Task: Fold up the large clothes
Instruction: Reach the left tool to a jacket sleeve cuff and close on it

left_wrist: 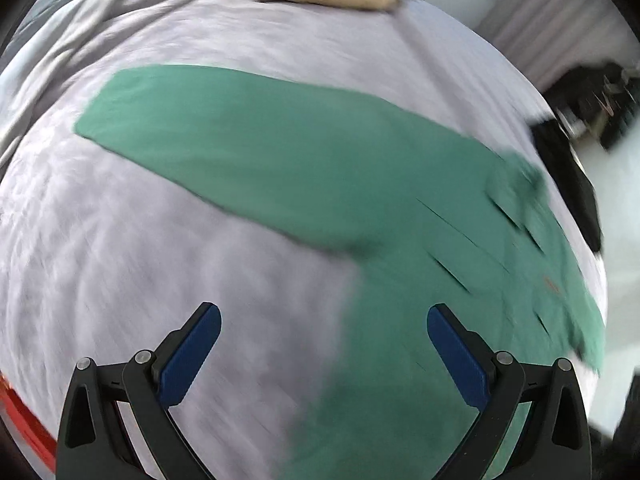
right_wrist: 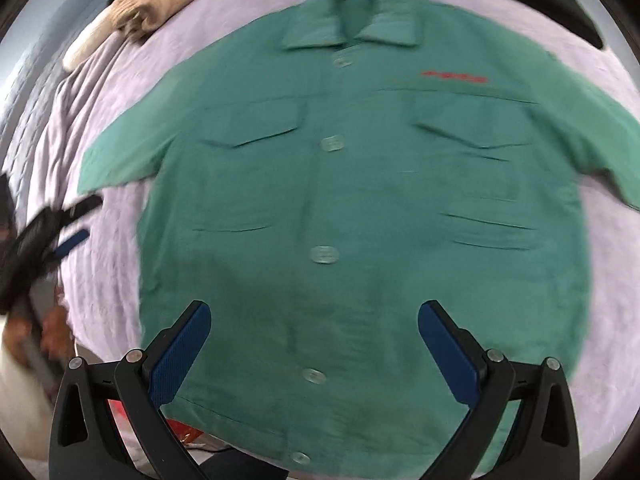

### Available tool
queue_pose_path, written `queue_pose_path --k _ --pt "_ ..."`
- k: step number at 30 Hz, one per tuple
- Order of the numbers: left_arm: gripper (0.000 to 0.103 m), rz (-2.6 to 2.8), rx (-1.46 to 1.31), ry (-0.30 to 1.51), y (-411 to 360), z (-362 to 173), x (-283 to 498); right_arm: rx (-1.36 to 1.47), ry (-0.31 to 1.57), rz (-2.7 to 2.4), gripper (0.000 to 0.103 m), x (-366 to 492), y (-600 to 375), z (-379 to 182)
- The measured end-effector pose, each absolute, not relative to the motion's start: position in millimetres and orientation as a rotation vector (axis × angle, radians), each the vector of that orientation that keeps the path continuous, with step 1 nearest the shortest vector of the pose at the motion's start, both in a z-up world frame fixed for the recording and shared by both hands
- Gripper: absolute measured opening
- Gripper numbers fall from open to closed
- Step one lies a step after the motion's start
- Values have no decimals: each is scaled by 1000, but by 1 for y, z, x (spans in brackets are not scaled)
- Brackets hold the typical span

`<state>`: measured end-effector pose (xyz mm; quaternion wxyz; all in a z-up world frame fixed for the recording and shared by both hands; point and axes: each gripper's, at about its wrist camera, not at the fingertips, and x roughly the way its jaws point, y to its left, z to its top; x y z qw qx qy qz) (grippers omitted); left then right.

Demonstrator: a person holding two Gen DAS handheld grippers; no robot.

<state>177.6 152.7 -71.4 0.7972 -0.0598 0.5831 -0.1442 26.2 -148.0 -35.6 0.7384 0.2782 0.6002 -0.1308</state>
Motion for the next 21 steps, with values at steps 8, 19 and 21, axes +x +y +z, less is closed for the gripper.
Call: queue_pose_path --k 8,19,21 --pt "103 -91 -210 1212 231 -147 289 564 1346 -218 103 72 -111 -79" --pt "5 -88 -327 1093 267 -146 358 559 1314 -215 103 82 -98 -86" --pt "5 -136 -285 1049 255 -127 354 554 1298 -220 103 78 -99 -84"
